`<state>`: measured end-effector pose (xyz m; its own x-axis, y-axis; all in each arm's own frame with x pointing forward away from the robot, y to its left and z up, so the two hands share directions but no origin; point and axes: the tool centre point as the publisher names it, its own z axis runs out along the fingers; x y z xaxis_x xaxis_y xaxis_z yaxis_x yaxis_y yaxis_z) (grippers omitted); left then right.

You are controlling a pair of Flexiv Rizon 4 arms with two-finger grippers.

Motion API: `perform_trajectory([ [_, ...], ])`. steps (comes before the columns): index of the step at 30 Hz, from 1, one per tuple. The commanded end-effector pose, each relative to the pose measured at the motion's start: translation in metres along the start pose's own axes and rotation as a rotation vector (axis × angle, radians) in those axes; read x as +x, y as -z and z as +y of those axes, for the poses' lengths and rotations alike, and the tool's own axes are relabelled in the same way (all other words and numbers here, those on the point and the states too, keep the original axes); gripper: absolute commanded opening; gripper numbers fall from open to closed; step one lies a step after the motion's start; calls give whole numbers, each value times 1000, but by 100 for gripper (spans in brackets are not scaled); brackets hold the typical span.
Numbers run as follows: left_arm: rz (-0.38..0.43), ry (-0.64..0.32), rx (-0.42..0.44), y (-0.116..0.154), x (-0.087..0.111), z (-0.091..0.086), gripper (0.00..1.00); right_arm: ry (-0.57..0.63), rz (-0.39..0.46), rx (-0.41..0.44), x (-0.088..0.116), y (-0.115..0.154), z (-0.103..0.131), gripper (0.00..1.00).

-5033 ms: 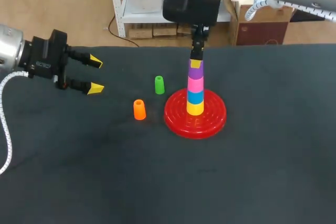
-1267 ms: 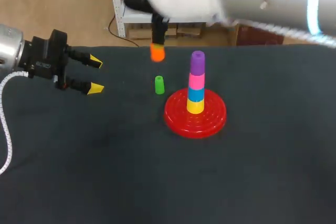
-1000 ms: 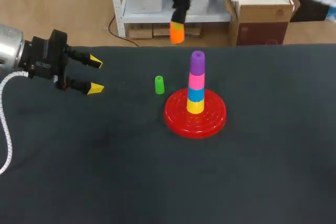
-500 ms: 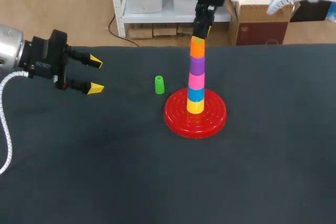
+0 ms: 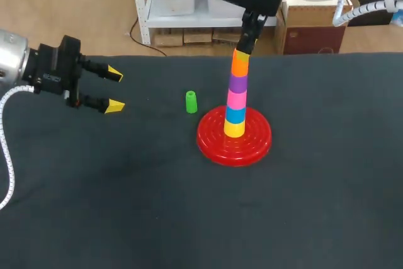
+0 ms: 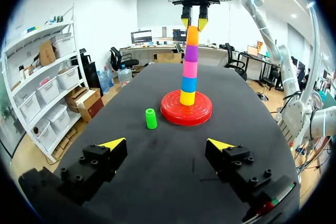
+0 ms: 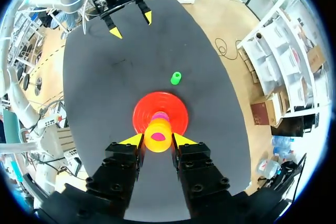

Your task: Pick up and stack the cylinders on the red base in this order: pink,purple,orange,green

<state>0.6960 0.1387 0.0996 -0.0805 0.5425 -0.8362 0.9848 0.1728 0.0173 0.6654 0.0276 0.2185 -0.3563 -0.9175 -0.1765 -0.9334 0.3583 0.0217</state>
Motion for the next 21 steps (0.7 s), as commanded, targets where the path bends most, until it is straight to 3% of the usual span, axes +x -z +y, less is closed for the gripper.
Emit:
perform_trajectory([
  [1,-2,-2,0,1,1,0,100,21,42,-31,-15,-11,-8,0],
  [8,-2,-2,0,1,1,0,100,47,48,-55,-24,-18,-8,0],
  [9,-2,-2,0,1,1,0,100,47,47,-54,-24,-16,-7,21],
  [10,-2,-2,0,1,1,0,100,45,28,-68,-24,-15,-7,95],
  [11,-2,-2,0,1,1,0,100,39,17,-70,-24,-14,-7,100],
  [16,-2,-2,0,1,1,0,100,47,8,-38,-33,0,-10,100],
  [21,-2,-2,0,1,1,0,100,86,-8,-15,-58,6,-18,100],
])
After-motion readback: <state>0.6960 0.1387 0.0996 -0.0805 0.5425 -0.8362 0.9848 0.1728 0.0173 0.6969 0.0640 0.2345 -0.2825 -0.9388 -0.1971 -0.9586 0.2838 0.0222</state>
